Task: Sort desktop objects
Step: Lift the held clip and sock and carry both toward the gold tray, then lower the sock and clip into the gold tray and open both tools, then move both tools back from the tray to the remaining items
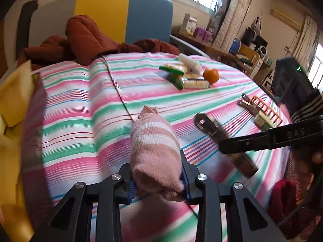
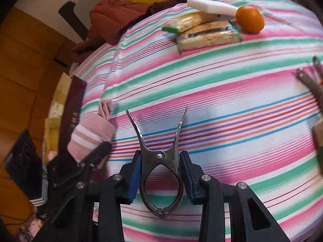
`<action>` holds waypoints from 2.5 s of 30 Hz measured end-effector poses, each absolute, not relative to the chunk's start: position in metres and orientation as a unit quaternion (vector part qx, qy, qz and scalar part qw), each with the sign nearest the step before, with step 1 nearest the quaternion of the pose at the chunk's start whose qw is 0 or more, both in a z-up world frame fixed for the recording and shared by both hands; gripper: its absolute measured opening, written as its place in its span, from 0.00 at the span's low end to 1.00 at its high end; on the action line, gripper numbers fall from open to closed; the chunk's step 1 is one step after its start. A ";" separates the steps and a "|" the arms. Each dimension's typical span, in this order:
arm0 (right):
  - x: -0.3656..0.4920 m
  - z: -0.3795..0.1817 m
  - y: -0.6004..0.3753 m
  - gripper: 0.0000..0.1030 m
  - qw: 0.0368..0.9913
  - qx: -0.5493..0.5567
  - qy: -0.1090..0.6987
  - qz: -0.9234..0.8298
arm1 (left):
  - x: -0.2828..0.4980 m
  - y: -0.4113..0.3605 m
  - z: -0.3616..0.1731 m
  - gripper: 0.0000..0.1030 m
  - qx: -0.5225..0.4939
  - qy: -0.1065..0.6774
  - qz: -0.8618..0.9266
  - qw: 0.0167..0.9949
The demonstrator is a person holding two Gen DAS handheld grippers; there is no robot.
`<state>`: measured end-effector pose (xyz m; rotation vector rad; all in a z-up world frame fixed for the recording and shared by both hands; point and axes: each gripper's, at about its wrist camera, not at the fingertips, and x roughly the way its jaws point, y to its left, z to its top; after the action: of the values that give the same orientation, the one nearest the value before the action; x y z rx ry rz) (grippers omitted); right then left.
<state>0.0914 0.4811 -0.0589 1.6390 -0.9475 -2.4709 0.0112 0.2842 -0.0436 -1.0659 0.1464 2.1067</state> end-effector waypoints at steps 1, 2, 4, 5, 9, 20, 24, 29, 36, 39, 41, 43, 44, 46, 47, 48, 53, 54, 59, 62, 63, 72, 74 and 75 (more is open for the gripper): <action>0.089 -0.059 0.478 0.37 0.020 0.523 -0.316 -0.791 | 0.013 0.278 -0.037 0.33 -0.412 0.052 0.827 0.379; 0.086 -0.059 0.474 0.37 0.024 0.520 -0.328 -0.789 | 0.014 0.272 -0.031 0.33 -0.407 0.049 0.829 0.379; 0.081 -0.055 0.461 0.37 0.036 0.513 -0.340 -0.788 | 0.015 0.258 -0.017 0.33 -0.397 0.044 0.837 0.375; 0.076 -0.051 0.452 0.37 0.045 0.507 -0.346 -0.788 | 0.014 0.251 -0.011 0.33 -0.392 0.041 0.841 0.371; 0.061 -0.025 0.419 0.37 0.082 0.487 -0.347 -0.797 | 0.001 0.213 0.008 0.33 -0.388 0.021 0.855 0.345; 0.006 0.015 0.329 0.37 0.160 0.471 -0.342 -0.797 | -0.072 0.149 -0.003 0.33 -0.415 0.041 0.864 0.281; -0.003 0.016 0.311 0.37 0.169 0.475 -0.344 -0.792 | -0.096 0.148 0.002 0.34 -0.428 0.026 0.853 0.298; -0.007 0.013 0.309 0.36 0.165 0.471 -0.361 -0.788 | -0.118 0.138 0.016 0.45 -0.454 -0.027 0.832 0.319; -0.023 0.001 0.291 0.36 0.170 0.484 -0.361 -0.778 | -0.122 0.114 0.039 0.66 -0.426 -0.098 0.844 0.311; -0.034 -0.003 0.276 0.38 0.163 0.492 -0.325 -0.791 | -0.118 0.102 0.044 0.66 -0.418 -0.107 0.853 0.294; -0.033 -0.002 0.273 0.56 0.142 0.491 -0.294 -0.807 | -0.112 0.095 0.047 0.66 -0.409 -0.104 0.863 0.278; -0.026 0.002 0.273 0.61 0.133 0.481 -0.276 -0.821 | -0.103 0.086 0.047 0.66 -0.401 -0.099 0.872 0.264; -0.022 0.004 0.274 0.61 0.128 0.481 -0.267 -0.825 | -0.099 0.081 0.045 0.66 -0.398 -0.100 0.876 0.253; -0.013 0.009 0.278 0.61 0.120 0.473 -0.256 -0.834 | -0.091 0.073 0.039 0.66 -0.401 -0.110 0.879 0.235; -0.009 0.010 0.280 0.61 0.121 0.470 -0.254 -0.836 | -0.087 0.069 0.037 0.66 -0.401 -0.114 0.880 0.229; -0.004 0.012 0.282 0.61 0.119 0.469 -0.254 -0.837 | -0.083 0.066 0.035 0.65 -0.401 -0.115 0.881 0.222; 0.005 0.013 0.290 0.64 0.108 0.473 -0.265 -0.834 | -0.057 0.055 0.019 0.64 -0.411 -0.111 0.887 0.180; 0.008 0.012 0.292 0.64 0.106 0.471 -0.267 -0.834 | -0.053 0.055 0.016 0.64 -0.419 -0.106 0.884 0.176; 0.017 0.009 0.299 0.64 0.108 0.468 -0.292 -0.827 | -0.043 0.082 0.003 0.61 -0.442 -0.050 0.875 0.189; 0.021 0.009 0.305 0.64 0.102 0.466 -0.300 -0.826 | -0.043 0.121 -0.001 0.61 -0.441 0.031 0.874 0.201; 0.023 0.009 0.307 0.64 0.102 0.464 -0.302 -0.826 | -0.043 0.132 -0.001 0.61 -0.436 0.049 0.874 0.207; 0.040 0.017 0.332 0.67 0.087 0.440 -0.326 -0.832 | -0.037 0.123 0.016 0.60 -0.404 0.020 0.895 0.189; 0.043 0.017 0.338 0.67 0.087 0.435 -0.333 -0.832 | -0.037 0.112 0.012 0.60 -0.403 0.003 0.898 0.174; 0.043 0.017 0.340 0.67 0.087 0.434 -0.334 -0.832 | -0.039 0.108 0.009 0.60 -0.407 0.000 0.898 0.168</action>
<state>0.0433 0.3404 0.0171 1.2940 -0.9951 -2.4777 -0.0392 0.1079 0.0091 -1.1565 0.0003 2.5547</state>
